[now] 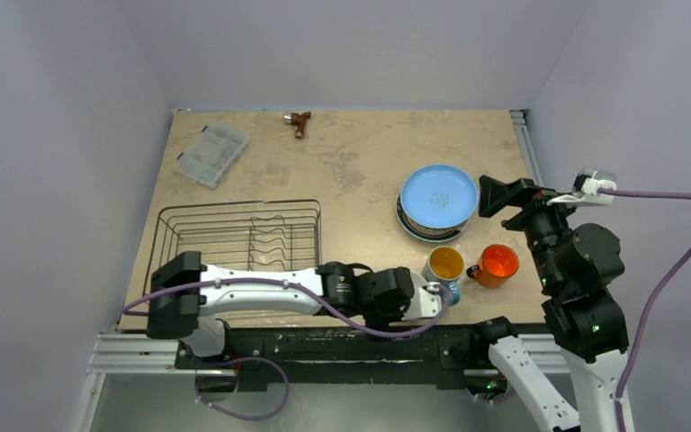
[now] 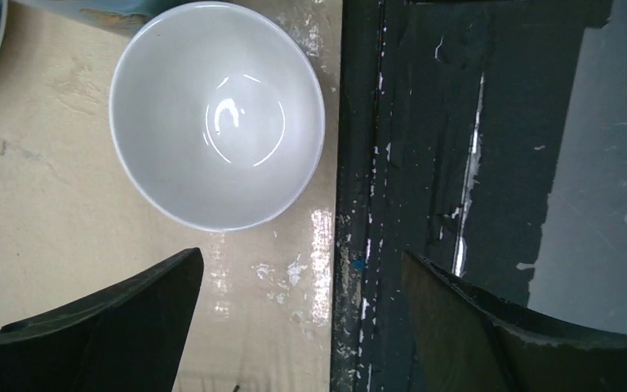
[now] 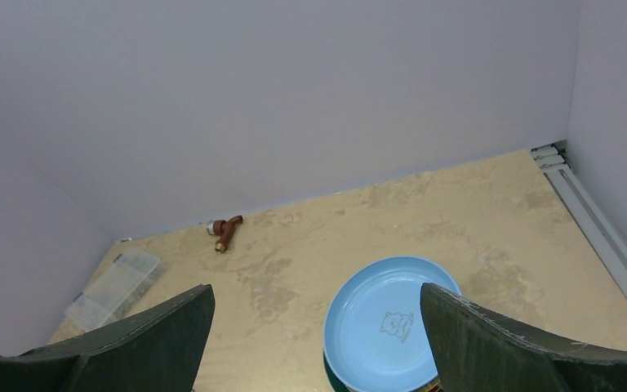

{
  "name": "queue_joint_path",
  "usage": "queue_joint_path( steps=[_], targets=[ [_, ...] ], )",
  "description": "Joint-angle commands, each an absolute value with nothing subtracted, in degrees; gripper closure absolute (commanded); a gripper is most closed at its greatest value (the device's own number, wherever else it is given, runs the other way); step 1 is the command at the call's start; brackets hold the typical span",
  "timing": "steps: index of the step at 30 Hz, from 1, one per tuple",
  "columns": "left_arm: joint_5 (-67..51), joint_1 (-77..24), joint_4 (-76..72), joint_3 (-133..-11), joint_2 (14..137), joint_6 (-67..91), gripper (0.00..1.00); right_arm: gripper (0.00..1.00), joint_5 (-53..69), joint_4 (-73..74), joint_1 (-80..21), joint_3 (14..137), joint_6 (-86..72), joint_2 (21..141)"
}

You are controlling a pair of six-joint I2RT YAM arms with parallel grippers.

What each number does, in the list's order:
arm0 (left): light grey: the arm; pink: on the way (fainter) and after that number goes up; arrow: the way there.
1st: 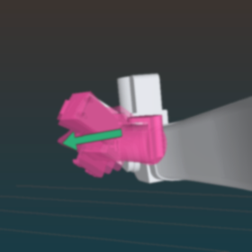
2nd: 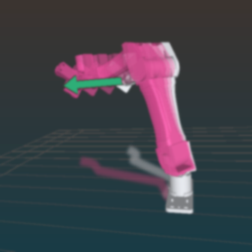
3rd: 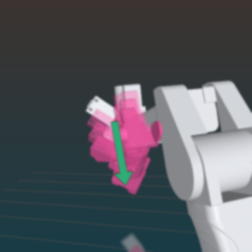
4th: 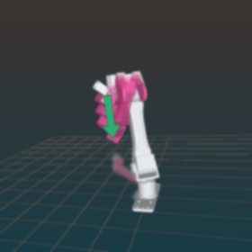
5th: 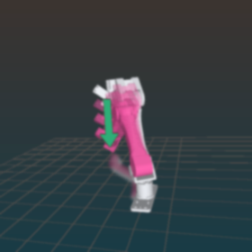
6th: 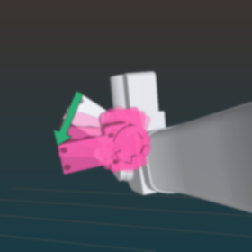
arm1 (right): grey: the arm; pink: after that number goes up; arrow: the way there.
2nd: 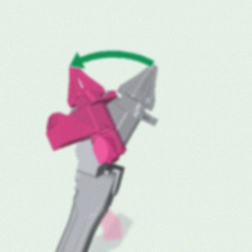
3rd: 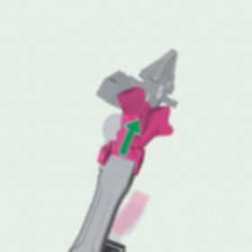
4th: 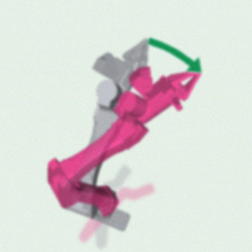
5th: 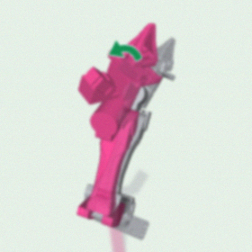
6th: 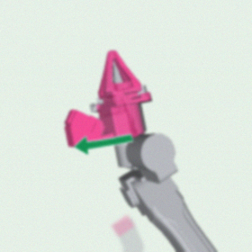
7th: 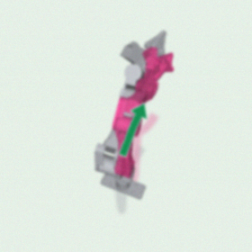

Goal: Load the mixed dishes into the dish rack

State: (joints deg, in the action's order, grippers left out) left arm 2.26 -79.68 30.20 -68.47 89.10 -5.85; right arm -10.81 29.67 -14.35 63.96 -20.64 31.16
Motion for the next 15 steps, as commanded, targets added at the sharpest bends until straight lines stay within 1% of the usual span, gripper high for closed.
queue_joint_path(
  steps=[1, 5, 8, 10, 12, 15],
  targets=[
    [9.8, -80.8, 31.7, -74.0, 93.2, -8.6, 0.12, 0.01, -11.1, 30.1, -14.5, 64.1, -21.6, 31.1],
    [11.4, -80.8, 35.8, -78.9, 99.3, -10.2, 0.13, 0.01, -10.9, 29.8, -14.5, 63.3, -22.0, 30.7],
    [9.2, -80.8, 37.5, -82.0, 103.8, -10.0, 0.16, 0.01, -10.4, 29.1, -14.5, 62.6, -22.3, 31.0],
    [7.8, -80.8, 37.0, -82.7, 105.5, -9.4, 0.18, 0.01, -10.1, 29.2, -14.5, 62.5, -22.4, 31.5],
    [8.7, -81.0, 36.2, -82.7, 106.9, -9.4, 0.19, 0.01, -10.0, 29.1, -14.5, 62.3, -22.2, 32.0],
    [11.2, -81.2, 34.9, -82.7, 109.3, -9.5, 0.24, 0.01, -9.8, 28.3, -14.5, 61.5, -22.1, 32.4]
  ],
)
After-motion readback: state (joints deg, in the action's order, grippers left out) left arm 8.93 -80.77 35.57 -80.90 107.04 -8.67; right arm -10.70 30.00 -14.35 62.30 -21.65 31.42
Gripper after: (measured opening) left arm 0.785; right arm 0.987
